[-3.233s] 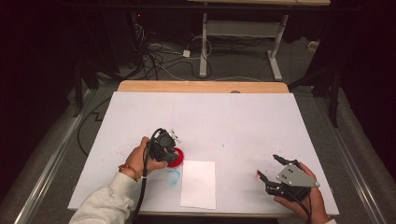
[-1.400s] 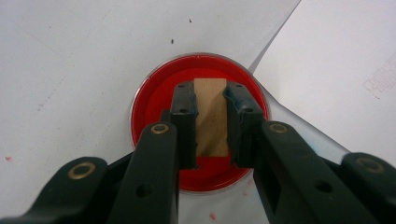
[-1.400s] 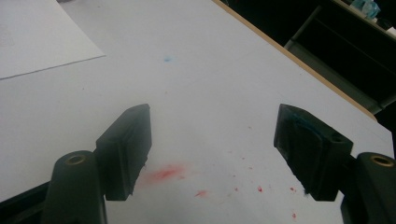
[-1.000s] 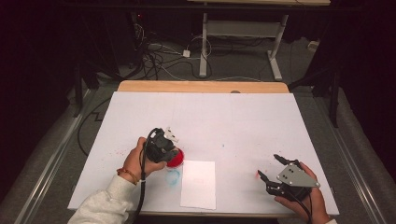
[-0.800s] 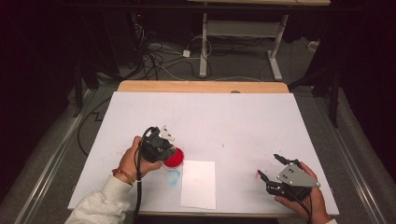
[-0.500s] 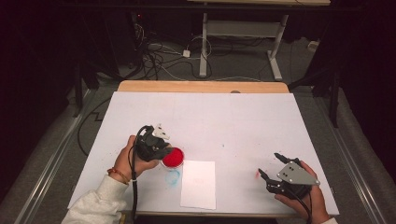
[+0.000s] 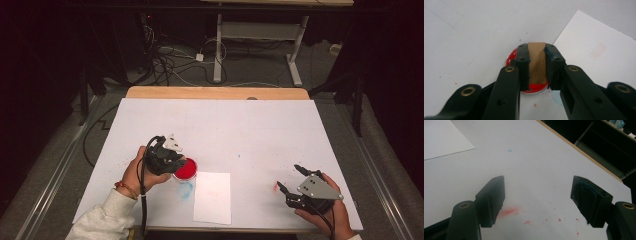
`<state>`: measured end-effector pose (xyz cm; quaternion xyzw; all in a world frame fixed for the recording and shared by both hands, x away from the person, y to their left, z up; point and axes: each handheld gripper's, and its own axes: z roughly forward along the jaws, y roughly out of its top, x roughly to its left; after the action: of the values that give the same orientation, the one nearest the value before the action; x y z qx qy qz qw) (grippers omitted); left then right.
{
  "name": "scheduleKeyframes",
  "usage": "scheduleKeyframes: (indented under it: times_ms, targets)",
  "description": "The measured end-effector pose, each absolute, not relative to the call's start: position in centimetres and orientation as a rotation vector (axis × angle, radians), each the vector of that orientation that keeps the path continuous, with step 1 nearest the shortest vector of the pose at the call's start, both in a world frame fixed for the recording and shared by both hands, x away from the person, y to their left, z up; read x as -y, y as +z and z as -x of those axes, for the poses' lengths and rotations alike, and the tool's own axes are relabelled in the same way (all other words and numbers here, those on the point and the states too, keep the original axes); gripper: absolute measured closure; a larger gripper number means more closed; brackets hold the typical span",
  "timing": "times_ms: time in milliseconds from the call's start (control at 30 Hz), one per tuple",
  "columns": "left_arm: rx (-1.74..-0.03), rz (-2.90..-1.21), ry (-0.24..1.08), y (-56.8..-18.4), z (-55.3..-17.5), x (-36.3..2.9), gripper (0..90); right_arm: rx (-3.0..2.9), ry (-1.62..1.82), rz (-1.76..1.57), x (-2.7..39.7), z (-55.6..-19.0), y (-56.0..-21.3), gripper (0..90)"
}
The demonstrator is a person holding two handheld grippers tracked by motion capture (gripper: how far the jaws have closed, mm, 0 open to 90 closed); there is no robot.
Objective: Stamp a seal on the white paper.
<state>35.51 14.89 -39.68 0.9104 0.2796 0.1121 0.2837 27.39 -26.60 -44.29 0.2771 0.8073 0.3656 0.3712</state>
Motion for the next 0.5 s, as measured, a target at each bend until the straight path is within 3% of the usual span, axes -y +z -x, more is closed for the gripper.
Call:
scheduleKeyframes:
  times_ms: [500]
  targets:
    - [-0.598,-2.477,0.283,-39.2,-33.6,-11.8,73.5,-2.081,0.939,-0.707,26.6,-27.3,-44.5,28.1]
